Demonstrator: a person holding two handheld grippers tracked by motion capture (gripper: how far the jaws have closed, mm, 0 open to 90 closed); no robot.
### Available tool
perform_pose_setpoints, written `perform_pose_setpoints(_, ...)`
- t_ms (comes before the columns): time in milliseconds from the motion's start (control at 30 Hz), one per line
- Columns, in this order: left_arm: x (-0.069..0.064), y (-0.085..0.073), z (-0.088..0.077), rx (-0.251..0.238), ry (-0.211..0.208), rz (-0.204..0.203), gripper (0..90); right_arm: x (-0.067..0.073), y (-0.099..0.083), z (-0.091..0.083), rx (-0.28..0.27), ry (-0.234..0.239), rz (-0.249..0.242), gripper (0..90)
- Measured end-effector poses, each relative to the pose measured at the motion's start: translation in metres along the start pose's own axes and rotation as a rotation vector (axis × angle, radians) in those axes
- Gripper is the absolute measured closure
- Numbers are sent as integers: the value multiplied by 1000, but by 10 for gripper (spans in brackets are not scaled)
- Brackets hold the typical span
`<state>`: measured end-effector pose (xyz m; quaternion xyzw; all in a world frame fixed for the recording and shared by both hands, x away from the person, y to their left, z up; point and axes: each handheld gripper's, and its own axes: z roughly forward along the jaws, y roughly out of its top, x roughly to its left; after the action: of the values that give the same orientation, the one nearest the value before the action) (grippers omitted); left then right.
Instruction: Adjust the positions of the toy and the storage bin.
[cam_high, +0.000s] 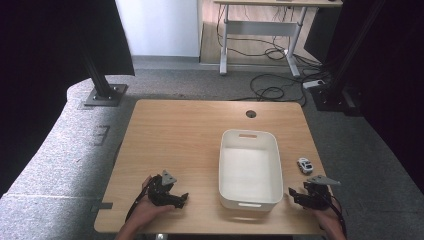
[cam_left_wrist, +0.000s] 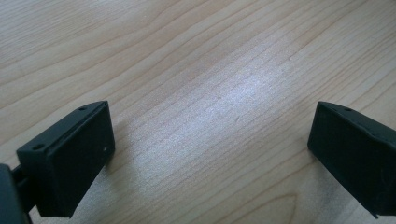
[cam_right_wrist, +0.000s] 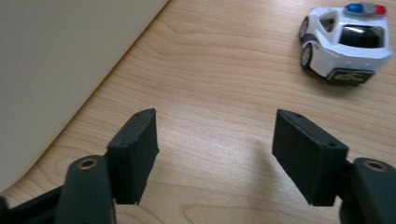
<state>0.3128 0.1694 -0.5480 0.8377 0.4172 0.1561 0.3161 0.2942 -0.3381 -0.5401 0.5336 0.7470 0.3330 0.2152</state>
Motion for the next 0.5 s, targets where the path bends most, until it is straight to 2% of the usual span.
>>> perform_pose_setpoints(267,0,1,0,4,-3,2,9,2,1,1,17,-8,-5,248)
perform_pose_setpoints(500,0,1,0,6,-6,7,9,-1,2,-1,5,-30,39,248)
